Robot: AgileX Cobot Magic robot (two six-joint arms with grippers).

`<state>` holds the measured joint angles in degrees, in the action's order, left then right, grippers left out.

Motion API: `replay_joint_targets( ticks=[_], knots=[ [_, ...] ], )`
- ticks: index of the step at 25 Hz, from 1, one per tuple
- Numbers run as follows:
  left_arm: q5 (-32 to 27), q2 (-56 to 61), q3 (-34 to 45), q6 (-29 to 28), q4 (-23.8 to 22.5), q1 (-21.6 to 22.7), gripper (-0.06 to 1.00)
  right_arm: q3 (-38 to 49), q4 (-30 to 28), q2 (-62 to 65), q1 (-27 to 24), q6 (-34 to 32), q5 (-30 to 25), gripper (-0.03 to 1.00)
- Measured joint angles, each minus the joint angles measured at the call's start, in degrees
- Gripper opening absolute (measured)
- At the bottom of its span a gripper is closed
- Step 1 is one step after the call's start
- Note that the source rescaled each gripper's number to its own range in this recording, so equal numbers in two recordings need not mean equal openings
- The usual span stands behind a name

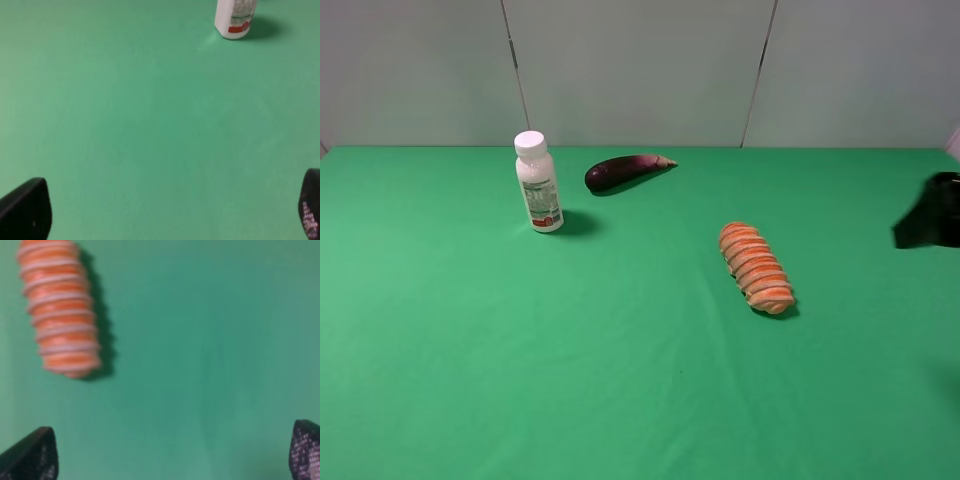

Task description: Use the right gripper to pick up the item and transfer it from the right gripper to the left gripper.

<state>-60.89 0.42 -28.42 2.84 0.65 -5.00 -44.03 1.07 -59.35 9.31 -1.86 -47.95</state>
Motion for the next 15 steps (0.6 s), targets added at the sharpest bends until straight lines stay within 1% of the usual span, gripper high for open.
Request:
replay_joint_targets(
  ticks=[3, 7, 10, 15],
  knots=[
    [0.0, 0.0, 0.0, 0.0, 0.0, 0.0, 1.00, -2.9, 0.2, -8.0, 4.1, -0.5, 2.7, 1.00],
    [0.0, 0.0, 0.0, 0.0, 0.0, 0.0, 1.00, -6.4, 0.2, -16.9, 7.6, -0.6, 4.2, 1.00],
    [0.0, 0.0, 0.0, 0.0, 0.0, 0.0, 1.00, -8.4, 0.3, -21.8, 9.3, -0.6, 5.3, 1.00],
    [0.0, 0.0, 0.0, 0.0, 0.0, 0.0, 1.00, -9.8, 0.4, -28.9, 9.7, -0.6, 8.2, 1.00]
  ],
)
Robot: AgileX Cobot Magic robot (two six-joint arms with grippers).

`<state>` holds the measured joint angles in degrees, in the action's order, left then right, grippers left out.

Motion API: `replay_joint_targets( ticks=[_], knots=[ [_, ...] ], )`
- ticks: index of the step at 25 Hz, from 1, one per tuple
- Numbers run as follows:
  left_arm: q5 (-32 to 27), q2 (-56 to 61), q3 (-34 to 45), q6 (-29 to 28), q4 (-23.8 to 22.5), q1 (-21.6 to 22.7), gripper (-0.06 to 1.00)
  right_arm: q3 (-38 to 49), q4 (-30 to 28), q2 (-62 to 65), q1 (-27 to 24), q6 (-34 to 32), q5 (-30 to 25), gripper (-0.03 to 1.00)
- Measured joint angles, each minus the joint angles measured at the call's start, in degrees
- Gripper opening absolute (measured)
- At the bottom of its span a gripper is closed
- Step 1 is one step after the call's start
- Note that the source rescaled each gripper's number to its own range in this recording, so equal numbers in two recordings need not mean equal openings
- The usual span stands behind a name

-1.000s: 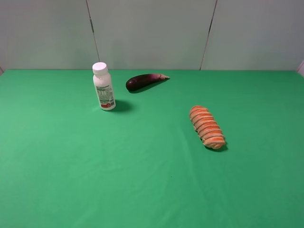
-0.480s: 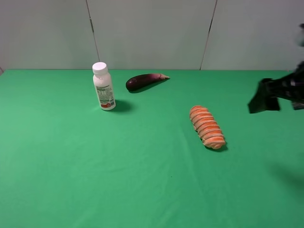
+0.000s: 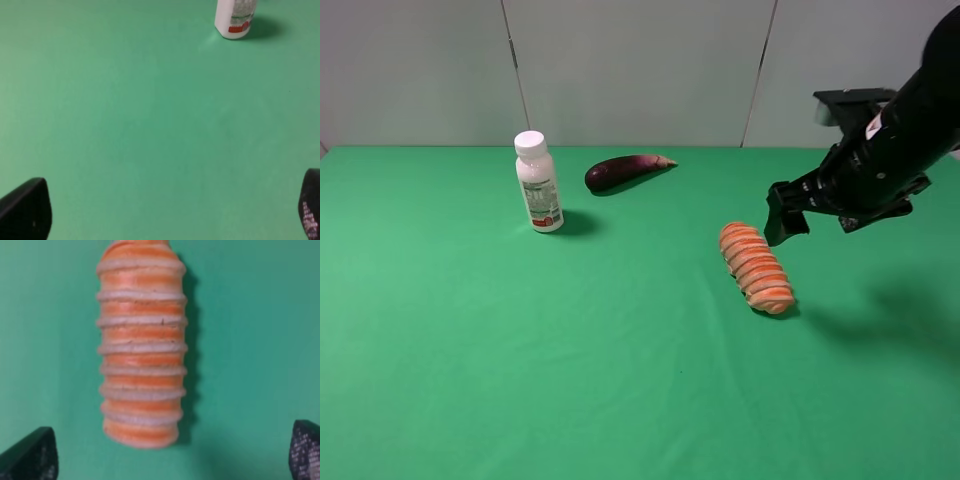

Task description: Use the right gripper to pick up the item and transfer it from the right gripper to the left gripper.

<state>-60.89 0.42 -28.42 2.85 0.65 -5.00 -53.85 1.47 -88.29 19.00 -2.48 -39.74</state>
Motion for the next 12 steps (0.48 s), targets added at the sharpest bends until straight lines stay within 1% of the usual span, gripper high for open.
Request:
replay_joint_targets(
  ticks=[6, 8, 12],
  knots=[
    [0.0, 0.0, 0.0, 0.1, 0.0, 0.0, 1.00, 0.0, 0.4, -7.2, 0.0, 0.1, 6.7, 1.00],
    [0.0, 0.0, 0.0, 0.1, 0.0, 0.0, 1.00, 0.0, 1.0, -8.9, 0.0, 0.1, 8.2, 1.00],
    [0.0, 0.0, 0.0, 0.1, 0.0, 0.0, 1.00, 0.0, 2.8, -11.3, 0.0, 0.2, 9.3, 1.00]
  ],
)
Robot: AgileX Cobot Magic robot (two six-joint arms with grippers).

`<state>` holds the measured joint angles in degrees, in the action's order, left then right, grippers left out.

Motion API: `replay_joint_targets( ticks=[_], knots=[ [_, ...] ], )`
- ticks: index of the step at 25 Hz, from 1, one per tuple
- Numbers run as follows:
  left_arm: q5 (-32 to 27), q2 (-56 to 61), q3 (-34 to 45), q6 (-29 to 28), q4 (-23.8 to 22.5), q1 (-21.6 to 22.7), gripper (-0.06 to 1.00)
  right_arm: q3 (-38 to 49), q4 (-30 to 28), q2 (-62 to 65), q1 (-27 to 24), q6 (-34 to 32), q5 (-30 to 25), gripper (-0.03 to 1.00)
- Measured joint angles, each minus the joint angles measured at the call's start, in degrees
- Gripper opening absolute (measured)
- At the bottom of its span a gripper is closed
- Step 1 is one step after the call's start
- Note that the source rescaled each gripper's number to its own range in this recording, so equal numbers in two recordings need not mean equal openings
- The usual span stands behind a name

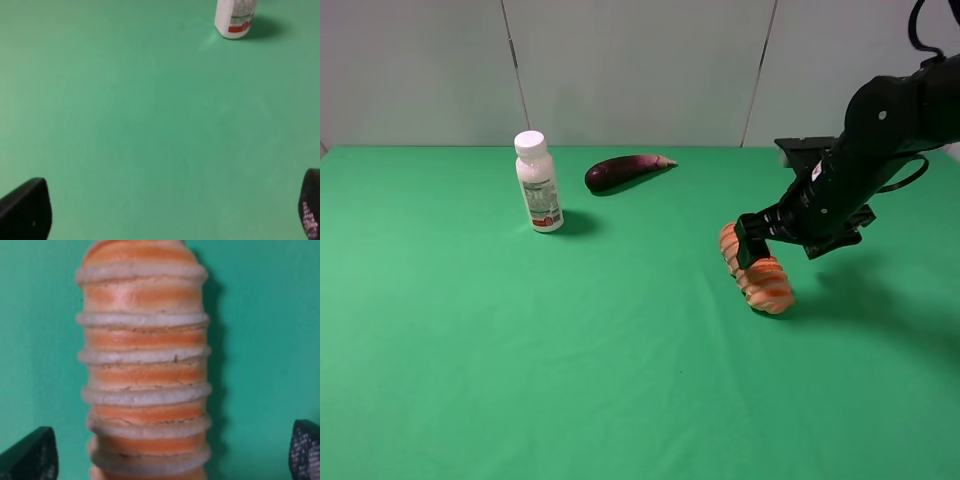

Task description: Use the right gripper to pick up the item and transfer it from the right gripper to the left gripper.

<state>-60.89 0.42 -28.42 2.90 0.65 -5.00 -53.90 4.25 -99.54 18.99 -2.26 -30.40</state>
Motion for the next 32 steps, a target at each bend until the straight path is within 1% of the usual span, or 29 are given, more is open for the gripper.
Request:
replay_joint_targets(
  ticks=[3, 9, 20, 32],
  knots=[
    [0.0, 0.0, 0.0, 0.0, 0.0, 0.0, 1.00, 0.0, 0.4, -0.8, 0.0, 0.1, 0.0, 1.00],
    [0.0, 0.0, 0.0, 0.0, 0.0, 0.0, 1.00, 0.0, 1.3, -2.8, 0.0, 2.3, 0.4, 1.00],
    [0.0, 0.0, 0.0, 0.0, 0.0, 0.0, 1.00, 0.0, 2.7, -6.8, 0.0, 2.3, 0.7, 1.00],
    [0.0, 0.0, 0.0, 0.0, 0.0, 0.0, 1.00, -0.1, 3.0, -7.5, 0.0, 3.0, 0.9, 1.00]
  ],
)
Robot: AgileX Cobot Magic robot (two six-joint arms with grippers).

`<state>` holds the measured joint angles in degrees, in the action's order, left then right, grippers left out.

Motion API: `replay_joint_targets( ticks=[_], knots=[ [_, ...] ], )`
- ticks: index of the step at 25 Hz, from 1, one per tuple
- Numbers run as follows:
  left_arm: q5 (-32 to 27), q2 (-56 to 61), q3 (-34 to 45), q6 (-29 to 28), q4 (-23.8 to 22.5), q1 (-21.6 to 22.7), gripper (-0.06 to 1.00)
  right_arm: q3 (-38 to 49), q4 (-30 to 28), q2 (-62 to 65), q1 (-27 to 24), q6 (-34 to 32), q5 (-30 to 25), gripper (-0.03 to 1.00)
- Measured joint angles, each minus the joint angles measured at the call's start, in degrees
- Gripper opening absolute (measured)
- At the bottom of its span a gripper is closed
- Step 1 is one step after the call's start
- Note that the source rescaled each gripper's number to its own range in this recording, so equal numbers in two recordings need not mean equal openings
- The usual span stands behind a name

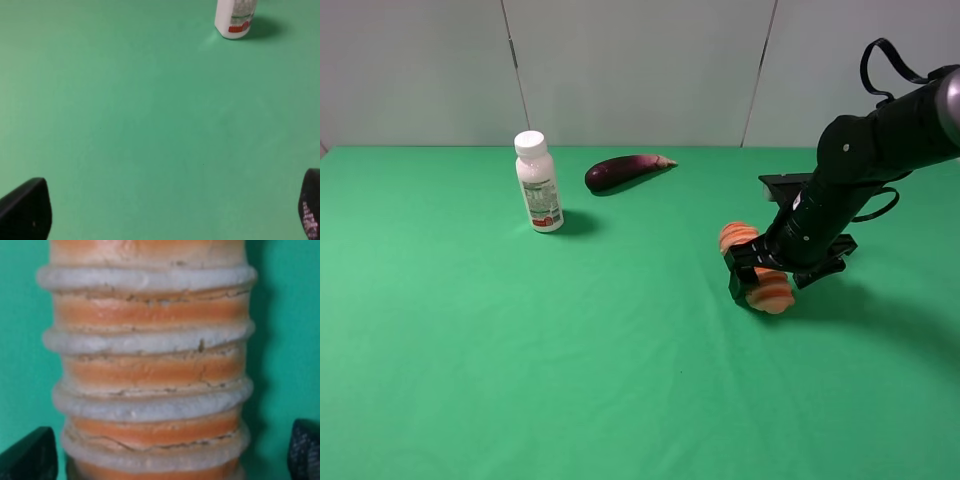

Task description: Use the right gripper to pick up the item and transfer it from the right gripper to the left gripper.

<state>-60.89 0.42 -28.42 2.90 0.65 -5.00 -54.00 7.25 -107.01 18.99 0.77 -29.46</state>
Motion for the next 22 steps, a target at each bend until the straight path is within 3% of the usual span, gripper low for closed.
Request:
replay_joint_targets(
  ticks=[6, 8, 12, 13, 22],
  knots=[
    [0.1, 0.0, 0.0, 0.0, 0.0, 0.0, 1.00, 0.0, 0.0, 0.0, 0.0, 0.0, 0.7, 0.97],
    [0.1, 0.0, 0.0, 0.0, 0.0, 0.0, 1.00, 0.0, 0.0, 0.0, 0.0, 0.0, 0.9, 0.79],
    [0.1, 0.0, 0.0, 0.0, 0.0, 0.0, 1.00, -0.1, 0.2, 0.0, 0.0, 0.1, 0.7, 0.17],
    [0.1, 0.0, 0.0, 0.0, 0.0, 0.0, 1.00, -0.2, 0.2, 0.0, 0.0, 0.1, 0.6, 0.12],
    [0.1, 0.0, 0.0, 0.0, 0.0, 0.0, 1.00, -0.2, 0.2, 0.0, 0.0, 0.1, 0.6, 0.08]
  ],
)
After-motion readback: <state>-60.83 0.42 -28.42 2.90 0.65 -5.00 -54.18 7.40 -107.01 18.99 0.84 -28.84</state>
